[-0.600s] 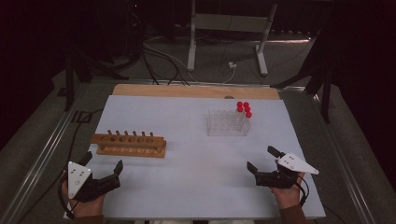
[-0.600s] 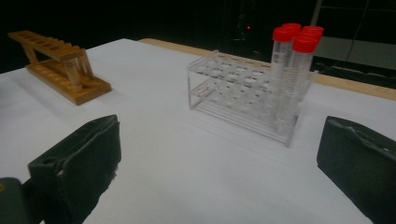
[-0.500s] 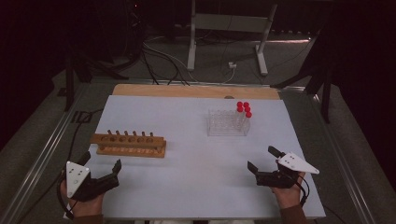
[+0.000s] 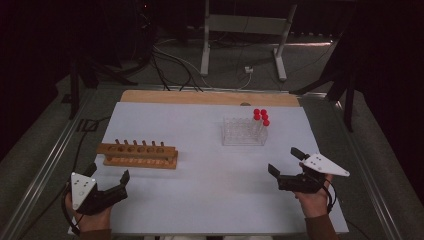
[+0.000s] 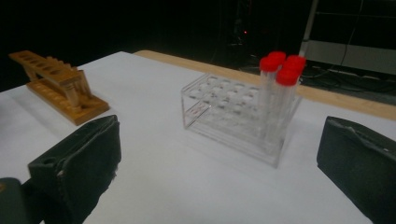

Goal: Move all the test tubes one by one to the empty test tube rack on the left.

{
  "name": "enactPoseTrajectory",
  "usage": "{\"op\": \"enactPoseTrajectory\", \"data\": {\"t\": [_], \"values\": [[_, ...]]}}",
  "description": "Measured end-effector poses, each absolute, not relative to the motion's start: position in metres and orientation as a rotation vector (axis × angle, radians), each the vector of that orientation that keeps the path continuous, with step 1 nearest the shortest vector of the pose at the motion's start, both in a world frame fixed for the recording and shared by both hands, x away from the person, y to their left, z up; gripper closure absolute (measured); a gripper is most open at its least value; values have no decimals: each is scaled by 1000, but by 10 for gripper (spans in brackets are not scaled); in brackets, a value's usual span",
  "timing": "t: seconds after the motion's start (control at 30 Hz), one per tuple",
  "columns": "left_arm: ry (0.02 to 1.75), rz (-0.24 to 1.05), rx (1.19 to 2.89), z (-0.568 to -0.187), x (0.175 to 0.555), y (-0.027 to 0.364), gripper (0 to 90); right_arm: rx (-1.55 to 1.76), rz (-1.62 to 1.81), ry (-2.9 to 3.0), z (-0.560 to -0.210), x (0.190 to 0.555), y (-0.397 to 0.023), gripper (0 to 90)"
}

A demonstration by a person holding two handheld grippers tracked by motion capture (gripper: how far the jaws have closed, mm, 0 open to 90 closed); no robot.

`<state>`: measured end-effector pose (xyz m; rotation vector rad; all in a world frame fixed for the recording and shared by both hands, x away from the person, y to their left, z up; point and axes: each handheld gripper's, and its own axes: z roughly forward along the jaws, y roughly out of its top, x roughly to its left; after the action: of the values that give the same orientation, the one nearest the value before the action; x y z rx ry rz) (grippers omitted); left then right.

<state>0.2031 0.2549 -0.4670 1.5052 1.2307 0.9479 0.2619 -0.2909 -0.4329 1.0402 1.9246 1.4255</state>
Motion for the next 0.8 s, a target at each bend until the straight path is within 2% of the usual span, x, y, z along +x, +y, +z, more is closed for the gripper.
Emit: {"op": "enactPoseTrajectory", "data": {"t": [0.3,0.43,0.8], "values": [[1226,944,1534,-469,206,251,8,1027,1424,1890,-401,294,-288,0],[1220,948,1543,-470,206,249,8,1049,1415,1894,-397,312,-287,0],[1225,941,1549,-472,208,247,9,1157,1341,1892,-414,361,-288,2]]}}
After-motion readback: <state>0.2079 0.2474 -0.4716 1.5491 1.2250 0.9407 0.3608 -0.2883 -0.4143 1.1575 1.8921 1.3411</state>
